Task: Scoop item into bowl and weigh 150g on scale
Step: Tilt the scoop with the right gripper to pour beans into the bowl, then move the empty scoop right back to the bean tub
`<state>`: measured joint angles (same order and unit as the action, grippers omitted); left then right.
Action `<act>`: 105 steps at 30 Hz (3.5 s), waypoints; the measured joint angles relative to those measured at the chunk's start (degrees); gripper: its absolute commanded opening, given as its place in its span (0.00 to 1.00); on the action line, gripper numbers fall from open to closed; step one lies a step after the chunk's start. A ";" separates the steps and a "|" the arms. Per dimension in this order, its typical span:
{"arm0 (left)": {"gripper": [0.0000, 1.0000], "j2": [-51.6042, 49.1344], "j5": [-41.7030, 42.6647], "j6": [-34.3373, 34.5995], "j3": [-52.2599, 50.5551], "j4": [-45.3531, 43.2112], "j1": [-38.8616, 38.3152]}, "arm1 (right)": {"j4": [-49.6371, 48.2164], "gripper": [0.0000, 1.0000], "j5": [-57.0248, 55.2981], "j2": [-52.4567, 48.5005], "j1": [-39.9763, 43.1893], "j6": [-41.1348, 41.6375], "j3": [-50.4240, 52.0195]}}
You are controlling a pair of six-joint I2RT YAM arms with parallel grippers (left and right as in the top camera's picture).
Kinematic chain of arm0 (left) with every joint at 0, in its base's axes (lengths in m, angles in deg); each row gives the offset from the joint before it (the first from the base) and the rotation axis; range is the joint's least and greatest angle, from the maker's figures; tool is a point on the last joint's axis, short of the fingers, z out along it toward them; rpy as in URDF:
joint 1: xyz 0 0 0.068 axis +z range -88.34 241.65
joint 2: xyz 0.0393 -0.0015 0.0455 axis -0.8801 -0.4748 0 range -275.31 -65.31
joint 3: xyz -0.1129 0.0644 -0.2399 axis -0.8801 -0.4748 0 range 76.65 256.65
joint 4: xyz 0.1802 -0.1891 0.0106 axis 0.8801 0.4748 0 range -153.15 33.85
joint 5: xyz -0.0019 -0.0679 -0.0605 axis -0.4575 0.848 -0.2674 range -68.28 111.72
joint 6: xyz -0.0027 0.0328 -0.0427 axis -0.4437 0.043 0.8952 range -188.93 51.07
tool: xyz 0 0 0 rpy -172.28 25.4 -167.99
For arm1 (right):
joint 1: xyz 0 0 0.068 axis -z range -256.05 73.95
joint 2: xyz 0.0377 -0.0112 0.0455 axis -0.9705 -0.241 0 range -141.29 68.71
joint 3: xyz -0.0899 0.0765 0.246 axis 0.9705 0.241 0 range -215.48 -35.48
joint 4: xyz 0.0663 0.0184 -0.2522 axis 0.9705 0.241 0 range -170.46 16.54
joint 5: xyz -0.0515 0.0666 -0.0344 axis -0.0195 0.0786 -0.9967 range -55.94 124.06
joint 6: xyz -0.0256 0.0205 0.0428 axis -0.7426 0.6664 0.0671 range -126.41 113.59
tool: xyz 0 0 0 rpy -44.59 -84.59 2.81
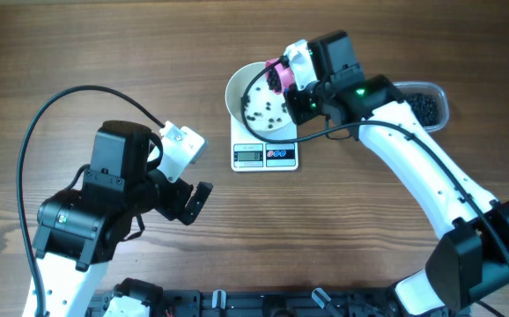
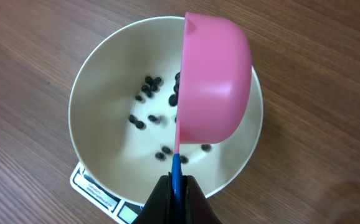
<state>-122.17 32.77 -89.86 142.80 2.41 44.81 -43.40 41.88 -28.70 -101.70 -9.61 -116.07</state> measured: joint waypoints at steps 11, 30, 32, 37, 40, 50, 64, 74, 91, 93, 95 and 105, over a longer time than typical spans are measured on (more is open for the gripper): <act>1.00 0.00 0.00 0.00 0.00 -0.02 0.00 | -0.22 0.05 -3.19 -0.26 -0.79 -0.22 0.00; 1.00 0.00 0.00 0.00 0.00 -0.02 0.00 | -1.38 0.04 -11.13 -3.32 -4.96 -7.85 0.00; 1.00 0.00 0.00 0.00 0.00 0.00 0.00 | -1.38 0.05 -11.52 -3.32 -4.92 -7.89 0.00; 1.00 0.00 0.00 0.00 0.00 0.00 0.00 | -1.53 0.04 -12.83 -3.32 -4.92 -8.07 0.00; 1.00 0.00 0.00 0.00 0.00 0.00 0.00 | -1.57 0.04 -12.83 -3.32 -4.92 -8.07 0.00; 1.00 0.00 0.00 0.00 0.02 -0.02 0.00 | -1.95 0.04 -14.38 -3.32 -4.92 -8.70 0.00; 1.00 0.00 0.00 0.00 0.02 0.00 0.00 | -2.80 0.04 -14.67 -3.32 -4.92 -9.97 0.00; 1.00 0.00 0.00 0.00 0.02 -0.02 0.00 | 9.40 0.04 -17.14 4.33 2.71 -6.82 -2.38; 1.00 0.00 0.00 0.00 0.04 0.00 0.00 | 24.92 0.04 -19.93 7.52 25.27 -2.60 -2.14; 1.00 0.00 0.00 0.00 0.04 0.00 0.00 | 23.80 0.04 -20.24 7.52 26.05 -2.36 -0.20; 1.00 0.00 0.00 0.00 0.04 0.00 0.00 | 21.64 0.04 -20.26 7.52 26.08 -2.19 2.45; 1.00 0.00 0.00 0.00 0.04 0.00 0.00 | 10.45 0.04 -18.73 6.51 26.08 -1.51 12.76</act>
<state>-122.17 32.77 -89.86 142.84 2.41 44.81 -32.96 23.14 -22.18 -75.63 -11.12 -103.31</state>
